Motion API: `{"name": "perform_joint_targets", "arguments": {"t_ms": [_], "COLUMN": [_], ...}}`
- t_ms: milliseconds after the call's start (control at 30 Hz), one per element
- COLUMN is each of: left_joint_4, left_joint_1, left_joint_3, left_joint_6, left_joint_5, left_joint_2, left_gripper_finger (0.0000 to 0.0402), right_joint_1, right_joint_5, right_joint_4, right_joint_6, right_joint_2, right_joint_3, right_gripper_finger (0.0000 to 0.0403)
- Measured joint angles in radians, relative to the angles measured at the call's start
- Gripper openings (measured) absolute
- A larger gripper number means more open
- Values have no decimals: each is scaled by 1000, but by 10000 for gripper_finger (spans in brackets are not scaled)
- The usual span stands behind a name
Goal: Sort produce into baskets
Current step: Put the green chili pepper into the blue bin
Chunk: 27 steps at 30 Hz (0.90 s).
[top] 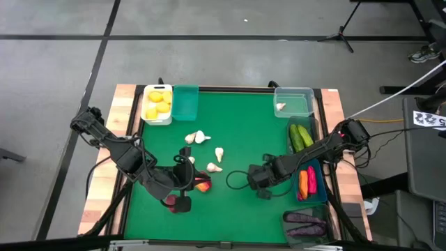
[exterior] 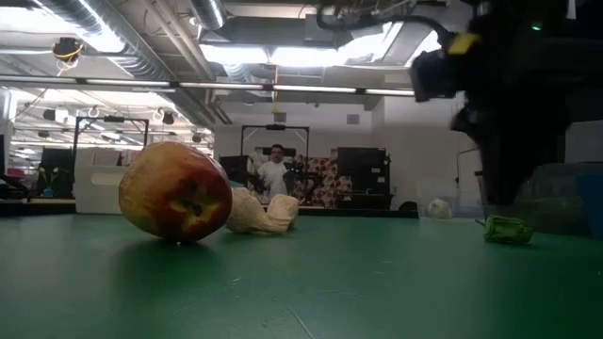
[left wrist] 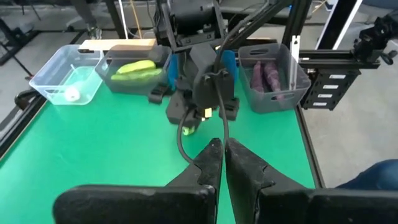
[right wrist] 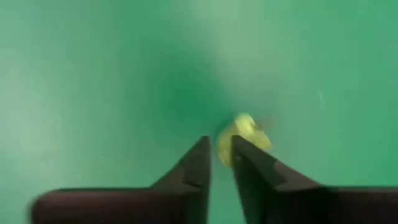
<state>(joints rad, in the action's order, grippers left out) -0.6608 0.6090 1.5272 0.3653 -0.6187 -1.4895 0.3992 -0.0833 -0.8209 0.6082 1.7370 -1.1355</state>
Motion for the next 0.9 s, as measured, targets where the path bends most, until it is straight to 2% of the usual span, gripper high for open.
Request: {"name": "perform_joint_targets", "arguments": {"t_ms": [233, 367, 467, 733, 900], "left_joint_4": [-10, -10, -9, -9, -11], "left_joint_1": [0, 0, 0, 0, 0], "left_joint_3": [0, 0, 0, 0, 0], "left_joint_6": [2, 2, 3, 48, 48], "left_joint_5": [0, 0, 0, -22, -22], "left_joint_2": [0, 0, 0, 0, 0], "left_gripper_finger": [17, 17, 17, 17, 17], "right_joint_1": [0, -2, -16, -35, -41], "right_joint_5": [-36, -135, -125, -52, 7], "right_joint_4": [-8, -13, -14, 74, 125], "right_joint_6": [88, 154, 183, 226, 230], "right_joint_2": [0, 0, 0, 1, -1], "right_joint_3": [0, 3, 23, 124, 151], "right_gripper_finger": [217, 273, 288, 291, 264]}}
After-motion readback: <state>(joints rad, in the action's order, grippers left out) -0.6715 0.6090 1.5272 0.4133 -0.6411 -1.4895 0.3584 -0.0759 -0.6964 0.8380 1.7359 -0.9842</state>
